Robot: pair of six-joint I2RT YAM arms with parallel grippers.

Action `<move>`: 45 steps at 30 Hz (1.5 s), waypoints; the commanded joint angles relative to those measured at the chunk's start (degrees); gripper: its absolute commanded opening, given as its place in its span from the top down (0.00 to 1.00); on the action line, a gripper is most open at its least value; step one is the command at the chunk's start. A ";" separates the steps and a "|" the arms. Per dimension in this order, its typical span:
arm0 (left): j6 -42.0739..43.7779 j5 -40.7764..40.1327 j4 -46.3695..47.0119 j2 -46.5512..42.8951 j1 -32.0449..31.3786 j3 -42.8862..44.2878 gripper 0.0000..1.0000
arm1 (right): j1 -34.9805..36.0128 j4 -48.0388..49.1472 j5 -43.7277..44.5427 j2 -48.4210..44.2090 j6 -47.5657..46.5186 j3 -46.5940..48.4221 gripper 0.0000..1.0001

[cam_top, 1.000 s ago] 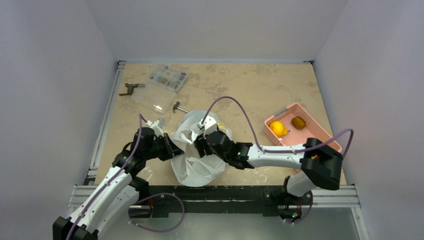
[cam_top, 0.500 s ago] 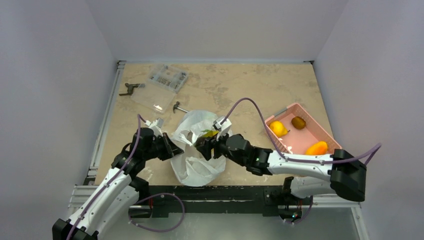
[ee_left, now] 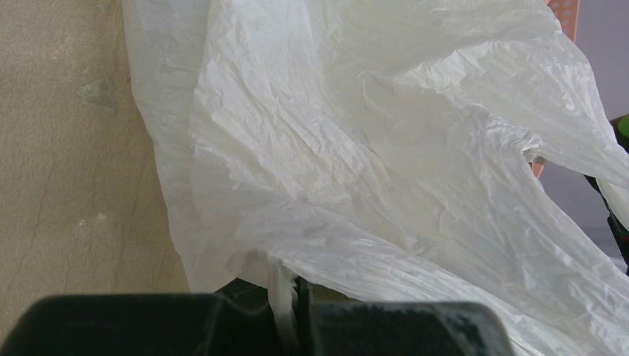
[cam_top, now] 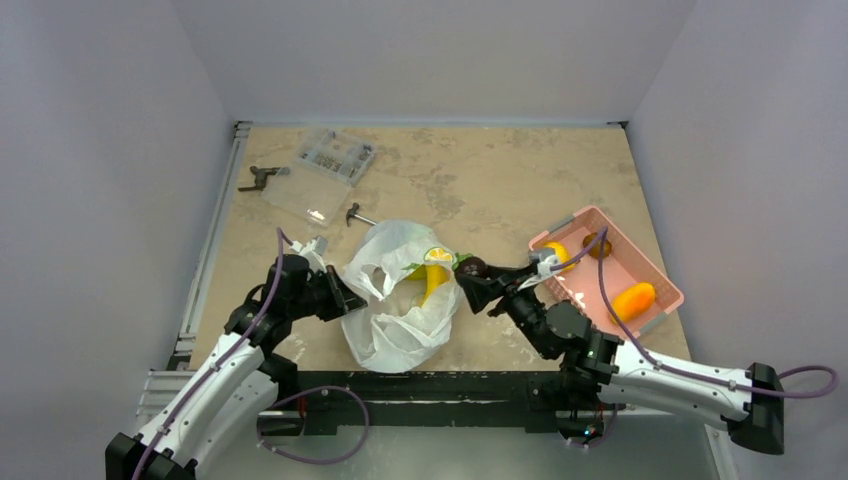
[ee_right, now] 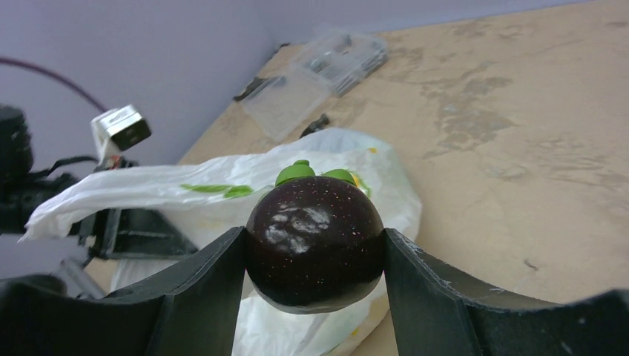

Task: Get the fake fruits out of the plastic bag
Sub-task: Take out the fake fruit from the plastic bag, then place the fake fruit in the bin.

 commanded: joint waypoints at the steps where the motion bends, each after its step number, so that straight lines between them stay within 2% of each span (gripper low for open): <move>1: -0.86 -0.35 2.04 -0.17 0.27 0.27 1.00 | -0.15 0.40 19.44 -2.74 3.18 -1.16 1.00; 4: -0.17 -0.27 0.95 0.16 0.34 1.10 1.00 | -1.63 -0.55 26.44 -0.43 2.67 0.87 1.00; 7: -0.26 -0.07 0.86 0.16 0.31 0.92 1.00 | -6.40 -5.55 29.00 4.14 4.64 5.18 1.00; 13: -0.95 0.21 0.64 -1.08 0.27 0.20 1.00 | -30.42 -11.52 12.07 10.74 8.66 9.15 1.00; 16: -0.23 0.31 -0.32 -0.80 0.27 1.12 1.00 | -36.76 -16.08 13.35 11.56 11.87 11.65 1.00; 19: 0.09 0.48 -0.43 -0.30 0.28 1.49 1.00 | -40.13 -16.81 16.13 10.75 14.20 11.50 0.99; 23: 0.23 1.13 -0.83 -0.36 0.27 1.96 1.00 | -44.98 -15.22 18.53 12.41 16.66 10.07 0.92; 32: 0.76 1.62 -2.41 -0.51 0.27 2.49 1.00 | -55.32 -11.55 15.29 22.27 23.77 9.45 0.88; 33: 0.64 1.93 -2.09 -0.56 0.30 2.33 1.00 | -55.70 -11.10 15.44 22.30 23.94 8.93 0.87; 35: 0.72 2.24 -1.84 -0.34 0.28 2.31 1.00 | -56.33 -9.45 15.09 22.27 24.30 7.48 0.76; 40: 1.77 3.28 -1.69 1.95 0.30 3.51 1.00 | -58.31 -9.84 14.07 23.09 24.97 7.20 0.58; 45: 1.58 3.68 -1.26 1.47 0.27 3.84 1.00 | -59.13 -9.22 12.58 24.21 24.04 7.72 0.30</move>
